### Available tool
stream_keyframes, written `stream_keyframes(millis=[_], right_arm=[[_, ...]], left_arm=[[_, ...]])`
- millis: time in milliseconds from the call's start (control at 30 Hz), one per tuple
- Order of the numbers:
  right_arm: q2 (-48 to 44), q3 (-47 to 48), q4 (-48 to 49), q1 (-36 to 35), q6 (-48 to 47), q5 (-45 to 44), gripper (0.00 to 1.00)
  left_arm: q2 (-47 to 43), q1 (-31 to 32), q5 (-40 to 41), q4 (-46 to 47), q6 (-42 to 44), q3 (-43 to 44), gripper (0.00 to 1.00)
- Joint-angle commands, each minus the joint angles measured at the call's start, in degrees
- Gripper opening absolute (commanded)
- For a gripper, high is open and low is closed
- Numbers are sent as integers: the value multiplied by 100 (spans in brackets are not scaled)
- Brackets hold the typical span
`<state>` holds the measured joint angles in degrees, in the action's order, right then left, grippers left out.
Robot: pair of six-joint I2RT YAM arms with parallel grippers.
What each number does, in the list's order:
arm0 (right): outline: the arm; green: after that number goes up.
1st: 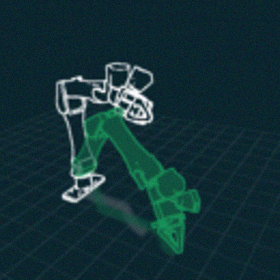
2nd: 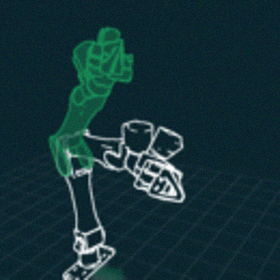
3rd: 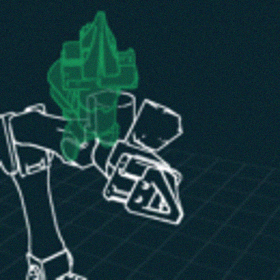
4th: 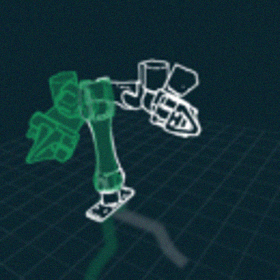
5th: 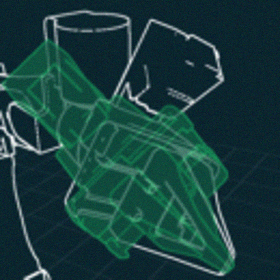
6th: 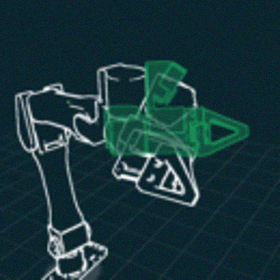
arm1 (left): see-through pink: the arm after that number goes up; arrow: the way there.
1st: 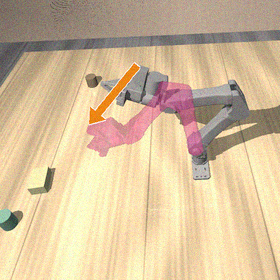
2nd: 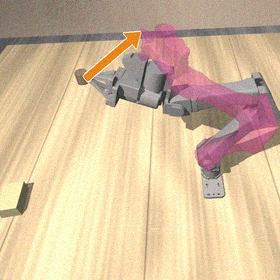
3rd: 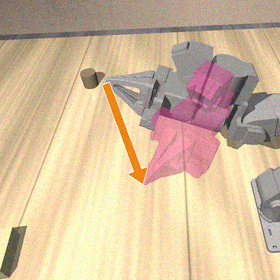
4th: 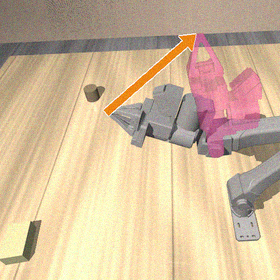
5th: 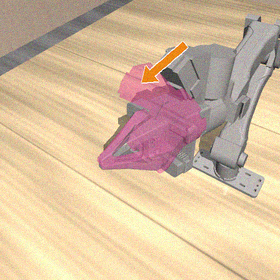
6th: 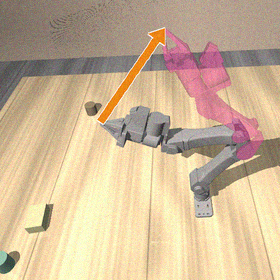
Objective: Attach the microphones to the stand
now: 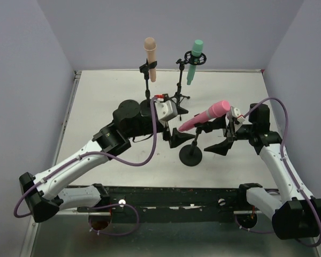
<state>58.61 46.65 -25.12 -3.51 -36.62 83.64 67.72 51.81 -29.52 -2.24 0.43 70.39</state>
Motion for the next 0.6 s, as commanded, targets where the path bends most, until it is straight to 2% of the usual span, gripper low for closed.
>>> stream_keyframes(millis=[0, 100, 233, 400, 567], right_arm=[[-131, -323, 446, 148, 102, -49, 100], [-16, -612, 1279, 140, 769, -163, 100], [115, -1035, 1756, 140, 604, 152, 100], [344, -1106, 2159, 140, 690, 127, 100], [598, -1299, 3985, -62, 2332, -409, 98]], left_arm=[[-960, -48, 797, 855, -428, -1437, 98], [-1707, -75, 1271, 1452, -867, -2510, 98], [-2640, -84, 1992, 1823, -1447, -3688, 99], [-3274, -84, 2301, 2367, -1975, -4831, 98], [-3362, -92, 2389, 2606, -2415, -5386, 98]])
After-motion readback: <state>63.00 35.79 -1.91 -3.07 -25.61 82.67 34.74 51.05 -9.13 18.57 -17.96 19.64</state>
